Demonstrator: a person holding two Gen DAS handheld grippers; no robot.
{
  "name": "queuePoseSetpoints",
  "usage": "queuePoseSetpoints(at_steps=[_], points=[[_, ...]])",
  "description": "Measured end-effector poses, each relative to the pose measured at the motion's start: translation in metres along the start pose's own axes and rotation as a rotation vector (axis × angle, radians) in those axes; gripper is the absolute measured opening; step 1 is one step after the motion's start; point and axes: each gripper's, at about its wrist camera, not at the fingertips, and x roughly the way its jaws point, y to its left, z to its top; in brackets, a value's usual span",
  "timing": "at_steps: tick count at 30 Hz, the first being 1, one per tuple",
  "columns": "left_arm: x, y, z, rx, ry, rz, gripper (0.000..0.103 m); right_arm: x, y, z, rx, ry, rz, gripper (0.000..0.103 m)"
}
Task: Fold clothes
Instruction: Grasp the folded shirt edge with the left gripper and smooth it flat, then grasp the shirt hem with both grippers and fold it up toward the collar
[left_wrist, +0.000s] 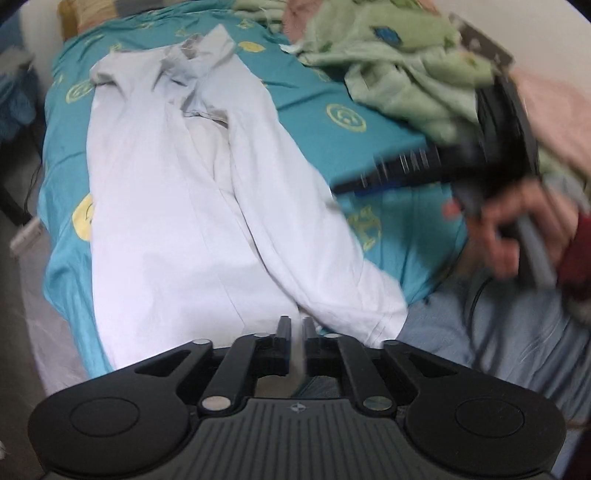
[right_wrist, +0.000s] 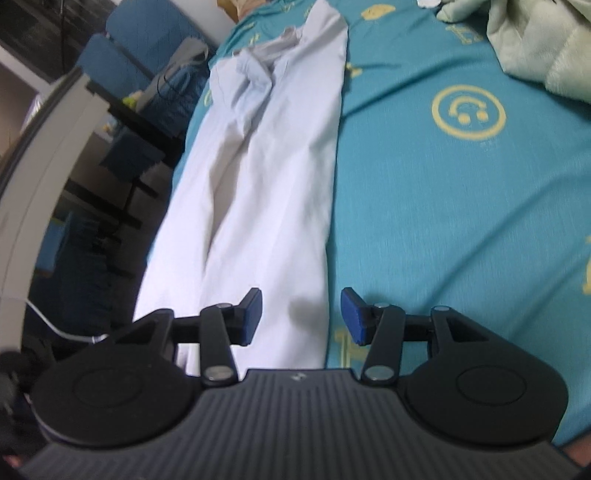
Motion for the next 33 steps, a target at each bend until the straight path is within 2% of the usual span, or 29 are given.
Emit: queuePoseSetpoints(at_steps=[3,6,8,10,12,15,16,19,22,24,25,27,28,29,31,33], points=[[-0.014,0.036,0.001,-0.149,-0.080,0.015,0.047,0.003,0.004,-0.010,-0.021,0.032,-0.009,0.051],[-0.009,0.087,0.007,-0.292,-0.117,0.109,0.062,0.002,0.009,-0.012,-0.057,0.016,-0.043,0.050],[0.001,0.120,0.004,-0.367,-0.118,0.168,0.064,0.001,0.012,-0.012,-0.076,0.000,-0.066,0.051],[0.014,0.150,-0.004,-0.424,-0.099,0.189,0.064,0.003,0.010,-0.011,-0.069,0.007,-0.071,0.051],[0.030,0.171,-0.011,-0.460,-0.064,0.147,0.064,0.011,0.006,-0.012,-0.052,0.039,-0.075,0.050],[0.048,0.182,-0.020,-0.481,-0.024,0.043,0.063,0.016,0.006,-0.016,-0.040,0.064,-0.052,0.051],[0.052,0.181,-0.020,-0.468,-0.009,0.000,0.062,0.017,0.008,-0.018,-0.037,0.079,-0.034,0.051],[0.054,0.175,-0.018,-0.411,0.017,-0.063,0.060,0.022,0.014,-0.029,-0.031,0.135,0.017,0.051],[0.061,0.153,-0.018,-0.302,0.125,-0.159,0.060,0.024,0.033,-0.043,-0.111,0.188,0.028,0.050],[0.065,0.135,-0.015,-0.204,0.191,-0.117,0.051,0.027,0.049,-0.054,-0.202,0.226,0.022,0.050],[0.067,0.131,-0.013,-0.190,0.223,-0.098,0.048,0.028,0.057,-0.059,-0.258,0.233,0.005,0.050],[0.070,0.125,-0.008,-0.182,0.274,-0.062,0.031,0.030,0.073,-0.067,-0.377,0.219,-0.052,0.046],[0.069,0.119,-0.006,-0.170,0.286,-0.040,0.024,0.029,0.078,-0.070,-0.425,0.210,-0.081,0.033],[0.066,0.114,-0.002,-0.166,0.286,-0.014,0.010,0.028,0.081,-0.072,-0.451,0.201,-0.101,0.017],[0.059,0.105,0.004,-0.174,0.270,0.031,0.005,0.020,0.081,-0.068,-0.444,0.183,-0.099,0.013],[0.041,0.094,0.011,-0.194,0.209,0.056,0.004,0.001,0.078,-0.058,-0.420,0.139,-0.075,0.012]])
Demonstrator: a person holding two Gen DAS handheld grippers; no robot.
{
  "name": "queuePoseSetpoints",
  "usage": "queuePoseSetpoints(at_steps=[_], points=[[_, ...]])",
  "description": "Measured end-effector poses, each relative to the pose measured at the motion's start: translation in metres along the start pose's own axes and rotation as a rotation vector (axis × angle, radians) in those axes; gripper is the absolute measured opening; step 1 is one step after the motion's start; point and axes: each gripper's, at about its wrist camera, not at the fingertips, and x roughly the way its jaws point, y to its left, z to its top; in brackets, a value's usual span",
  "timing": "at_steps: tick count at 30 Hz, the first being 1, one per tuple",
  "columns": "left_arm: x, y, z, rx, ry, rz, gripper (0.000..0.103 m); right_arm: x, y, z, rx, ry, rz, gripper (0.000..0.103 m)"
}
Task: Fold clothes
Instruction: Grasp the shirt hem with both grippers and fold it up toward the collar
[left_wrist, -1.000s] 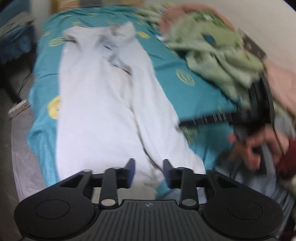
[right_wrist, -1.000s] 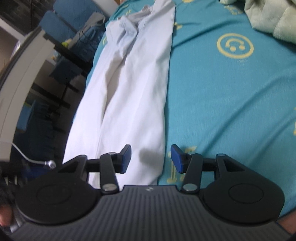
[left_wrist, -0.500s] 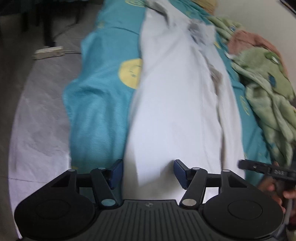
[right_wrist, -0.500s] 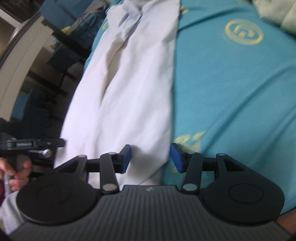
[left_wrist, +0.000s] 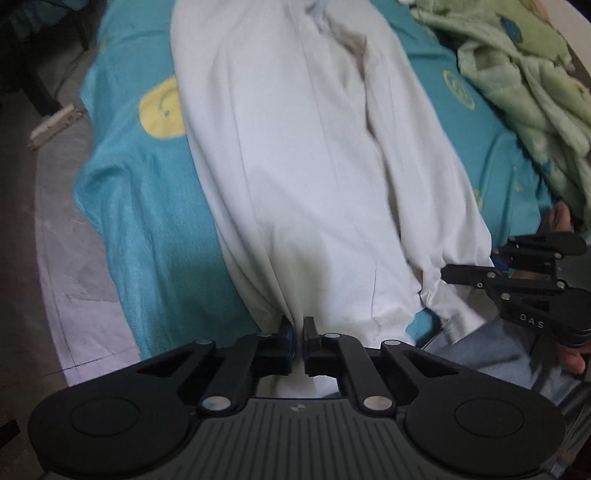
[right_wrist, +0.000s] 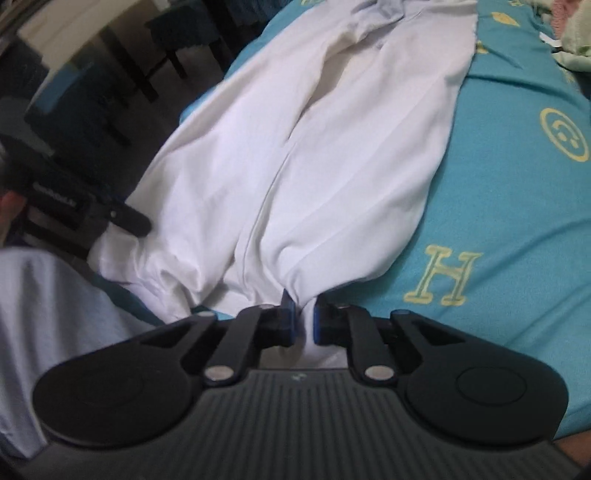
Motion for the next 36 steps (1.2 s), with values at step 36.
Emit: queuePoseSetpoints(at_steps=[36], points=[[-0.141,-0.115,-0.018,-0.215,-0.678,-0.083,0.004,-0.180,-0.086,0.058,0.134,-0.454,0.012,0.012]])
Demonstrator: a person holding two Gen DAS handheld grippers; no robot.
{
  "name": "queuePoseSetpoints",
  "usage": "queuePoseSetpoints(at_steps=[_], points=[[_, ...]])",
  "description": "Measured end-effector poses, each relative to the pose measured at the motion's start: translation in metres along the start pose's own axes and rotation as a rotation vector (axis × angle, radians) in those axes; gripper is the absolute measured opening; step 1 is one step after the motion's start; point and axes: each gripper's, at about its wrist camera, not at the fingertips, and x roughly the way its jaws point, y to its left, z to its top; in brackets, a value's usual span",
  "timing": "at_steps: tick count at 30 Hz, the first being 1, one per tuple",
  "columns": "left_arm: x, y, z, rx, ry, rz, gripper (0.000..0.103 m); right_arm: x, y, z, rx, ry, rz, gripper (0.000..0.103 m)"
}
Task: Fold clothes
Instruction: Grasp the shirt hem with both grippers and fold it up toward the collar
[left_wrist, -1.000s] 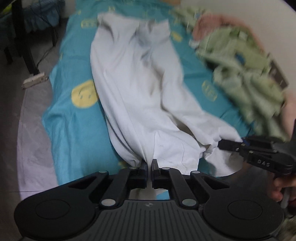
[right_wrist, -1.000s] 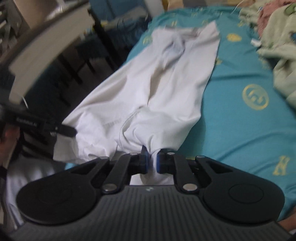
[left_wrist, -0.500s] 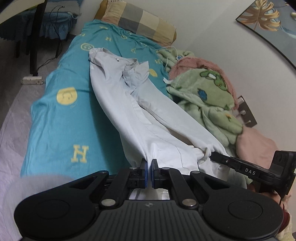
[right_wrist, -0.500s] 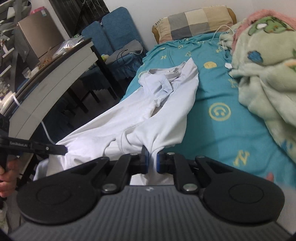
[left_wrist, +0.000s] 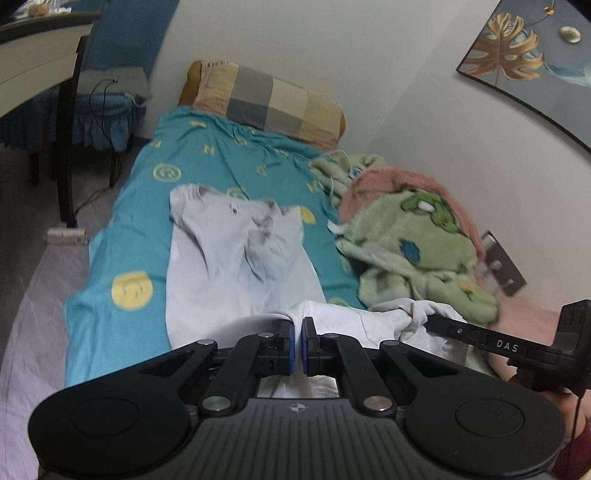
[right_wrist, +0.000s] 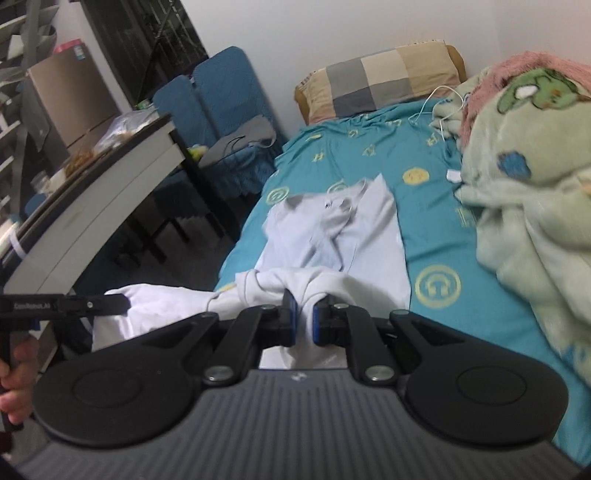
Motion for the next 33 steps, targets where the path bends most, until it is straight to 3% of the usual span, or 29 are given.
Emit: queuePoseSetpoints(at_steps=[4,9,14,18,25,27,33], points=[[0.063,0.029,0.031,-0.009,-0.013,0.059,0.005,0.062,-0.012,0.026,0.000,-0.005,-0.036,0.012],[0.151,0.064,0.050,0.002,-0.010,0.159,0.005,0.149,-0.027,0.036,-0.014,0.042,-0.087,0.012],[0.224,0.097,0.048,-0.020,0.006,0.208,0.005,0.222,-0.048,0.031,-0.030,0.113,-0.130,0.012],[0.262,0.113,0.037,-0.023,0.050,0.245,0.005,0.255,-0.065,0.018,-0.014,0.159,-0.155,0.012],[0.272,0.114,0.028,0.016,0.065,0.272,0.009,0.260,-0.066,0.016,0.011,0.169,-0.161,0.014],[0.261,0.107,0.025,0.025,0.060,0.283,0.021,0.255,-0.064,0.015,0.015,0.167,-0.157,0.016],[0.217,0.075,0.003,0.040,0.030,0.307,0.051,0.214,-0.050,0.008,0.004,0.109,-0.147,0.045]])
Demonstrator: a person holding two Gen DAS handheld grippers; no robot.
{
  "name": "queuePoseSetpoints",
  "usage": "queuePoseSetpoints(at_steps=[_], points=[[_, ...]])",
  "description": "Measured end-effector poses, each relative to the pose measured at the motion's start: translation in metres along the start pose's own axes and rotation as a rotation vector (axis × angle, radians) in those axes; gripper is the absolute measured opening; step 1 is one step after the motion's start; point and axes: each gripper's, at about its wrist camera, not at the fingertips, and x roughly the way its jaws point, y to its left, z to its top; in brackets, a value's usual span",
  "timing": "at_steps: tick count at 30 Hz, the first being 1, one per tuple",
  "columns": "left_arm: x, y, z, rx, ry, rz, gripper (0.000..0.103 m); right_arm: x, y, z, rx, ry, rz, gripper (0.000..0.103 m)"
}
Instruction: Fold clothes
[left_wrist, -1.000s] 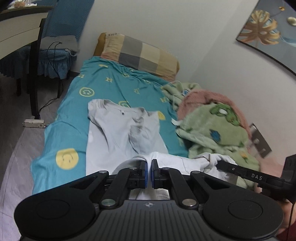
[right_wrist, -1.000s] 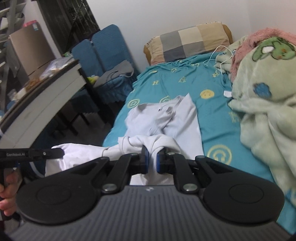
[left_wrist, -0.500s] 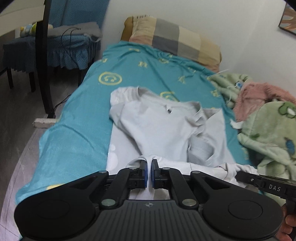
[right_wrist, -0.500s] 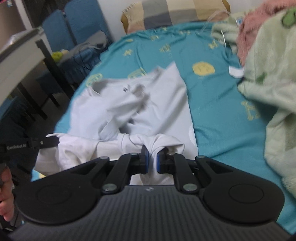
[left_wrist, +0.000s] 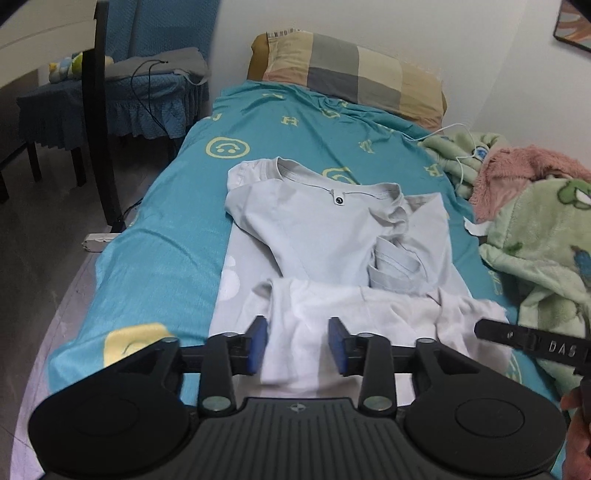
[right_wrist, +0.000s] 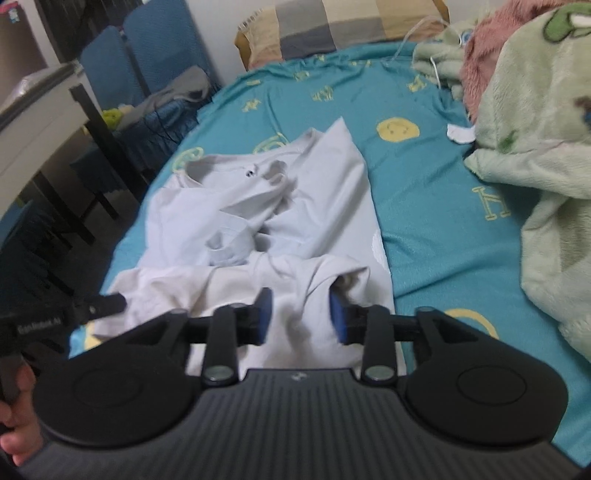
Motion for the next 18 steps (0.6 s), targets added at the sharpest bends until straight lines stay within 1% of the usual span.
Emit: queuePoseSetpoints(at_steps=[1,3,4,5,7,9,10,11,14,16,18], points=[[-0.009,-0.005,-0.005,0.016,-0.006,0.007,0.053,-0.009,0.001,-0.002,0.001,-0.014,0.005,0.048],[-0.028,-0.012,-0.015,0.033,-0.020,0.014,0.065,-0.029,0.003,-0.007,0.004,-0.036,0.015,0.048],[-0.037,-0.014,-0.020,0.029,-0.026,0.019,0.068,-0.039,0.004,-0.011,0.006,-0.042,0.018,0.048],[-0.046,-0.015,-0.025,0.024,-0.032,0.025,0.076,-0.048,0.005,-0.015,0.006,-0.046,0.020,0.049],[-0.062,-0.016,-0.037,0.001,-0.031,0.027,0.082,-0.066,0.008,-0.023,0.017,-0.045,0.029,0.049],[-0.072,-0.016,-0.048,-0.031,-0.007,0.010,0.083,-0.077,0.003,-0.033,0.089,-0.031,0.061,0.055],[-0.075,-0.015,-0.053,-0.051,0.009,0.003,0.084,-0.082,0.000,-0.039,0.134,-0.021,0.080,0.064],[-0.076,-0.012,-0.057,-0.078,0.031,0.001,0.084,-0.085,-0.005,-0.044,0.192,-0.006,0.103,0.067],[-0.070,-0.002,-0.065,-0.162,0.107,-0.013,0.085,-0.080,-0.020,-0.062,0.391,0.073,0.183,0.067],[-0.061,0.007,-0.068,-0.228,0.159,-0.022,0.085,-0.070,-0.025,-0.069,0.466,0.132,0.198,0.067],[-0.054,0.017,-0.070,-0.308,0.199,-0.052,0.084,-0.061,-0.027,-0.076,0.524,0.173,0.208,0.067]])
